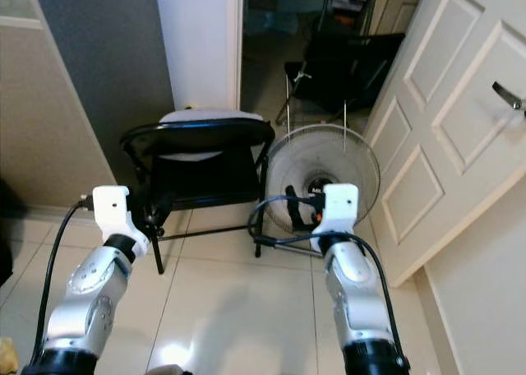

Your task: Clean up the room

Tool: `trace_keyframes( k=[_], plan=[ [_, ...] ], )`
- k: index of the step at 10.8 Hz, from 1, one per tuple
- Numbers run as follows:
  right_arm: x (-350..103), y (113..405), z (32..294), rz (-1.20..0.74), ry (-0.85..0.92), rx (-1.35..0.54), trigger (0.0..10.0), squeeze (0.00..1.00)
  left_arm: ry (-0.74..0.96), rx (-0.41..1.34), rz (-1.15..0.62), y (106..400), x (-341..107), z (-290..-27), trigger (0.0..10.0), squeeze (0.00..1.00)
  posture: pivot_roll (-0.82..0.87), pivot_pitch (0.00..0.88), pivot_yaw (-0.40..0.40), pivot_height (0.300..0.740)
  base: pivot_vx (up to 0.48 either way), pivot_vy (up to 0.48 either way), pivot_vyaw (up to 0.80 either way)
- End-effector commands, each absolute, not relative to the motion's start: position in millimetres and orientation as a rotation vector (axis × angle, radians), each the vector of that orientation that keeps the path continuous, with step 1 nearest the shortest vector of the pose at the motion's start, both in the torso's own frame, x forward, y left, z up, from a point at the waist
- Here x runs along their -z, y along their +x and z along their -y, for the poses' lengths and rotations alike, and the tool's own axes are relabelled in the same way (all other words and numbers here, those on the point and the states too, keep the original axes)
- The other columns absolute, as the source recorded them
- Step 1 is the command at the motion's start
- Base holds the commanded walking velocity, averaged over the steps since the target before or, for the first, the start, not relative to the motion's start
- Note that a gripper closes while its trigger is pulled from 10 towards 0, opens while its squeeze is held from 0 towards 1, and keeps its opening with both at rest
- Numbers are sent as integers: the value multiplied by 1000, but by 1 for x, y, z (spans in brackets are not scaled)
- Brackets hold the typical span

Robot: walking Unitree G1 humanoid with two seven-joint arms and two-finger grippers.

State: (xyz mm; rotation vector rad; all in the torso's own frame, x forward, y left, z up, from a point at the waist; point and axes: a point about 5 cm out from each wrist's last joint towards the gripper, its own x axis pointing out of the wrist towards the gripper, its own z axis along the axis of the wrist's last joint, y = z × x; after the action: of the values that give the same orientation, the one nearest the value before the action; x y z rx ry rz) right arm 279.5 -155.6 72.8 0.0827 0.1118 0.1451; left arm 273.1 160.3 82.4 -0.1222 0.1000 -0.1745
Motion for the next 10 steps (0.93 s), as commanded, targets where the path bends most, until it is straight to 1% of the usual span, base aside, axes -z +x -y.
trace_keyframes(
  k=[1, 2, 3, 4, 5, 7, 8, 10],
  plan=[
    [-76, 272, 165, -79, 74, -100, 10000, 0, -53, 224, -81, 267, -87, -156, 10000, 0, 20, 0, -48, 740, 0, 0, 0],
    [-75, 261, 174, -56, 74, -43, 10000, 0, 21, 259, -74, 259, -86, -158, 10000, 0, 15, 0, -42, 740, 0, 0, 0],
    [-71, 265, 180, -63, 128, 9, 10000, 0, 59, 270, -68, 267, -86, -155, 10000, 0, 15, 0, -38, 740, 0, 0, 0],
    [-72, 272, 176, -63, 130, 1, 10000, 0, 71, 302, -54, 276, -92, -147, 10000, 0, 3, 0, -25, 740, 0, 0, 0],
    [-74, 274, 174, -55, 122, -3, 10000, 0, 74, 327, -51, 279, -95, -142, 10000, 0, 0, 0, -21, 740, 0, 0, 0],
    [-72, 275, 172, -56, 124, 27, 10000, 0, 76, 384, -76, 280, -91, -137, 10000, 0, -41, 0, 50, 740, 0, 0, 0],
    [-72, 276, 171, -50, 104, 30, 10000, 0, 44, 375, -104, 284, -88, -140, 10000, 0, -46, 0, 70, 740, 0, 0, 0],
    [-70, 276, 168, -60, 78, 18, 10000, 0, 5, 329, -113, 291, -87, -148, 10000, 0, -52, 0, 73, 740, 0, 0, 0]
  ],
)
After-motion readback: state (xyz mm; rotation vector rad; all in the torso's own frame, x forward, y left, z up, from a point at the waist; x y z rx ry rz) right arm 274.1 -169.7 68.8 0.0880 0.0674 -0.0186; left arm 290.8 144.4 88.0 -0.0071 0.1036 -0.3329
